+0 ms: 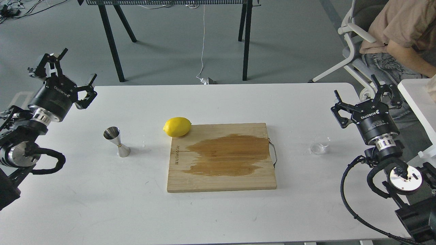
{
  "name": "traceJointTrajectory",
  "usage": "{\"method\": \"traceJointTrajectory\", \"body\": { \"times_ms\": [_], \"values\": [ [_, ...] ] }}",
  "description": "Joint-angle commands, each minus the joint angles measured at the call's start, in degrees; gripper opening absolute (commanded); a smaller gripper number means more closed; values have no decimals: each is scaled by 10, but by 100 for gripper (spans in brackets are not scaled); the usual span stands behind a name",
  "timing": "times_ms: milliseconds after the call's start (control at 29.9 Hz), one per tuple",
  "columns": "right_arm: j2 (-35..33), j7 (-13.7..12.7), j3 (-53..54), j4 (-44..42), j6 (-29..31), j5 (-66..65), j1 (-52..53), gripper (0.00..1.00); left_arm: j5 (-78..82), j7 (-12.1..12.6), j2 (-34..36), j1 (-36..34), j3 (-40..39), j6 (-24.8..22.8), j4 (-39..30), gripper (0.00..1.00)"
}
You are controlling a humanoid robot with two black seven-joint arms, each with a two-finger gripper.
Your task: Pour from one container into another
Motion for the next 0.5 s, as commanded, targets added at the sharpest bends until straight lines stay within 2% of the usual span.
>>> {"method": "traceJointTrajectory", "body": {
  "times_ms": [0, 234, 334, 468],
  "values": [
    [0, 0, -1, -1, 0, 0, -2, 99, 112, 0, 43, -6, 0, 0, -23, 99],
    [0, 0, -2, -6, 0, 0, -3, 99, 324, 0, 129, 0, 13, 2, -183, 99],
    [0, 0, -2, -6, 0, 0, -3, 99, 392, 0, 135, 5, 32, 96, -211, 99],
    [0, 0, -1, -6, 0, 0, -2, 99, 415, 0, 137, 25, 84, 251, -231, 99]
  ]
}}
